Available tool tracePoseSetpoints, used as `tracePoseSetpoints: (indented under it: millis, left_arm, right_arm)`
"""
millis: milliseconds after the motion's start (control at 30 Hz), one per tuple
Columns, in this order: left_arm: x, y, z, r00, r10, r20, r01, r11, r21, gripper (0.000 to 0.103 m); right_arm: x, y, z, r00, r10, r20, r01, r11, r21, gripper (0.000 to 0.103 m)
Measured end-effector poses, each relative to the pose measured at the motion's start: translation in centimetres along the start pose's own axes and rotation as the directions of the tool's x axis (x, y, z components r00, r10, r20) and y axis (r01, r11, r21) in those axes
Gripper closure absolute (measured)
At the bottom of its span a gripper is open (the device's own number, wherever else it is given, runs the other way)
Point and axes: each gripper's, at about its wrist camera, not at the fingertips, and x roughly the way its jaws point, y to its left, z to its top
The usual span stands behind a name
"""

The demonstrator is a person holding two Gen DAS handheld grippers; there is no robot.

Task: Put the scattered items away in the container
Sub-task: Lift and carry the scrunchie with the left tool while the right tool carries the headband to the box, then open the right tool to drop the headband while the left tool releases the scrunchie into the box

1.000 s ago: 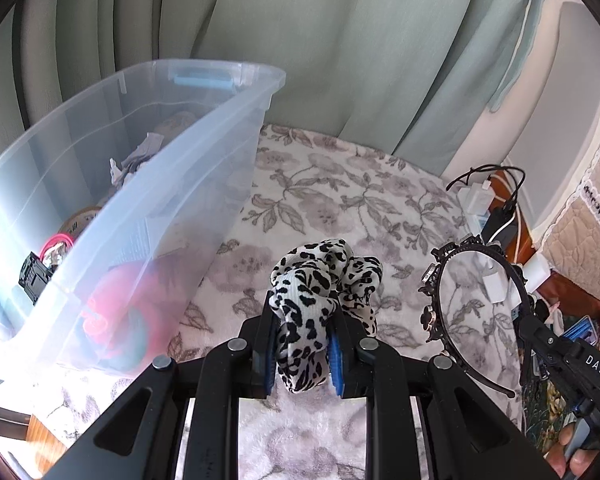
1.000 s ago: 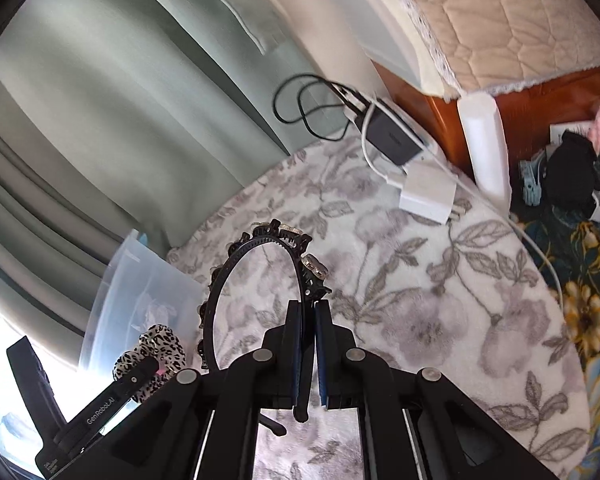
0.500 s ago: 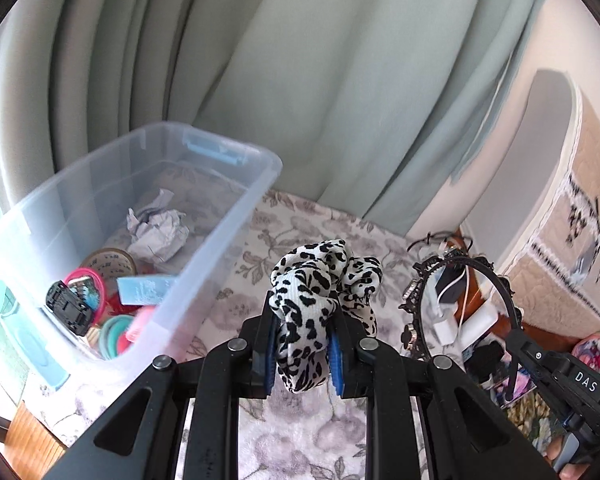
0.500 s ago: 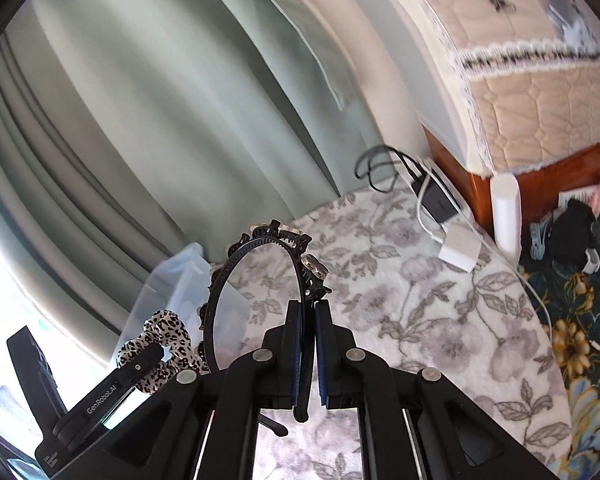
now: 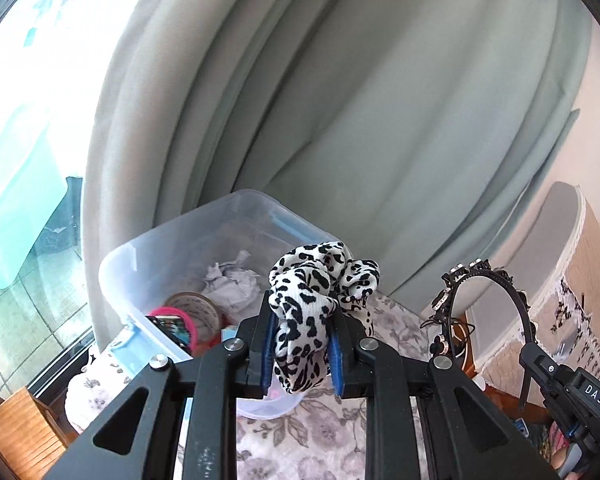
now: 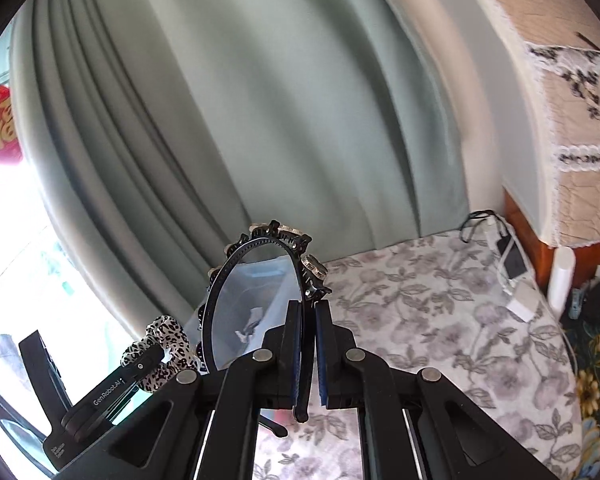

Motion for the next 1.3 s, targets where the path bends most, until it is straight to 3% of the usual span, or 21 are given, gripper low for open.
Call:
tracePoseSetpoints:
  millis: [200, 500, 1300]
  left_arm:
    - [-0.1, 3.3, 0.5, 0.999, 0.042, 0.017, -0.041, 0.997, -0.063, 0.081]
    - [1.3, 6.6, 0.6, 0.996, 0.088, 0.016, -0.086, 0.990, -0.109, 0.081]
    - [7.6, 8.8, 1.5, 0.991, 0.116, -0.064, -0.122, 0.988, -0.093, 0.081]
  right_arm:
    - [3.2, 3.8, -0.5, 0.997, 0.055, -0.056, -0.058, 0.997, -0.058, 0.095]
    - [8.7, 6.0, -1.7, 0.987, 0.070, -0.143, -0.083, 0.993, -0.087, 0.095]
    - [19.7, 9.2, -3.3, 0.948, 0.036, -0.315, -0.099, 0.977, -0.188, 0.095]
